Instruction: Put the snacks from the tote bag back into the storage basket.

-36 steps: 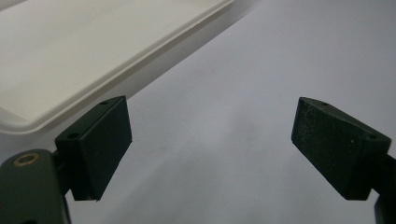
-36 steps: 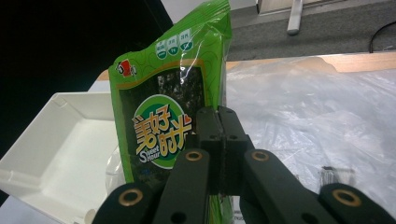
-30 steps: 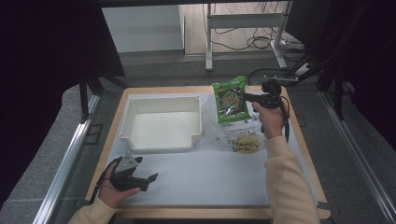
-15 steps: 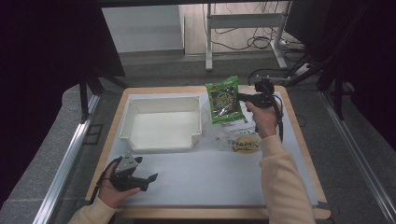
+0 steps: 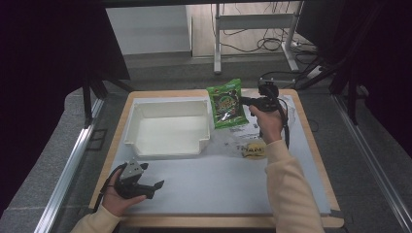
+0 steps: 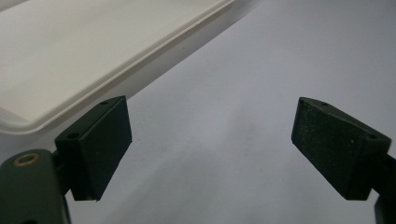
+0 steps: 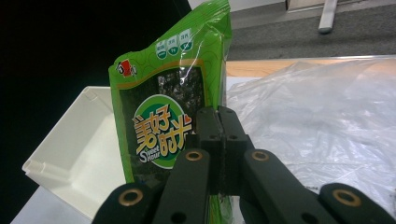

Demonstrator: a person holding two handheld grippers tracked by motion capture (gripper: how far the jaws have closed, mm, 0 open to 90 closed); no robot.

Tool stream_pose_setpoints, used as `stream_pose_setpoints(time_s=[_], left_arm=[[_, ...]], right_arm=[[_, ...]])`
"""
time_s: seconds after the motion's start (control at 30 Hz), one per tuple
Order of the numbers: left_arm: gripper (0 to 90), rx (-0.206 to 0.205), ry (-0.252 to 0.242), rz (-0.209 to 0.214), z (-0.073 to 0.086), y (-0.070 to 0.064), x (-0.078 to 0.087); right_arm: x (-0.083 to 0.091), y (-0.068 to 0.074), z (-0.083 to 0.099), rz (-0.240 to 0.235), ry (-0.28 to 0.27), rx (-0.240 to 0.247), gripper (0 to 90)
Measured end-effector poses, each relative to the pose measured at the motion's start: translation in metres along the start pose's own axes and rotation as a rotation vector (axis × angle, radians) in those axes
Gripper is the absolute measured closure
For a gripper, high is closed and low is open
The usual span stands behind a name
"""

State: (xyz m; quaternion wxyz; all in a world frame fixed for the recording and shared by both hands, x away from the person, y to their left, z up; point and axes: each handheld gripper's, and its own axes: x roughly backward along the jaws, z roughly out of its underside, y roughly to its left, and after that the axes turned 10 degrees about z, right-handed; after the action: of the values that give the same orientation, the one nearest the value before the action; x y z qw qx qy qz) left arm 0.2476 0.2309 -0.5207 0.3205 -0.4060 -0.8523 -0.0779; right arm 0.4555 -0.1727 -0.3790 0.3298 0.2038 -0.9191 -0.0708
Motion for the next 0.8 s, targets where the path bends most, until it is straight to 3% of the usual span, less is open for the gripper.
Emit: stream_pose_setpoints(time_s=[0.8], left_arm=[[12.2,-0.001,0.004,0.002,0.000,0.000,0.000]], right_arm=[[-0.022,0.028,0.006,-0.048,0.032,0.024,90.0]])
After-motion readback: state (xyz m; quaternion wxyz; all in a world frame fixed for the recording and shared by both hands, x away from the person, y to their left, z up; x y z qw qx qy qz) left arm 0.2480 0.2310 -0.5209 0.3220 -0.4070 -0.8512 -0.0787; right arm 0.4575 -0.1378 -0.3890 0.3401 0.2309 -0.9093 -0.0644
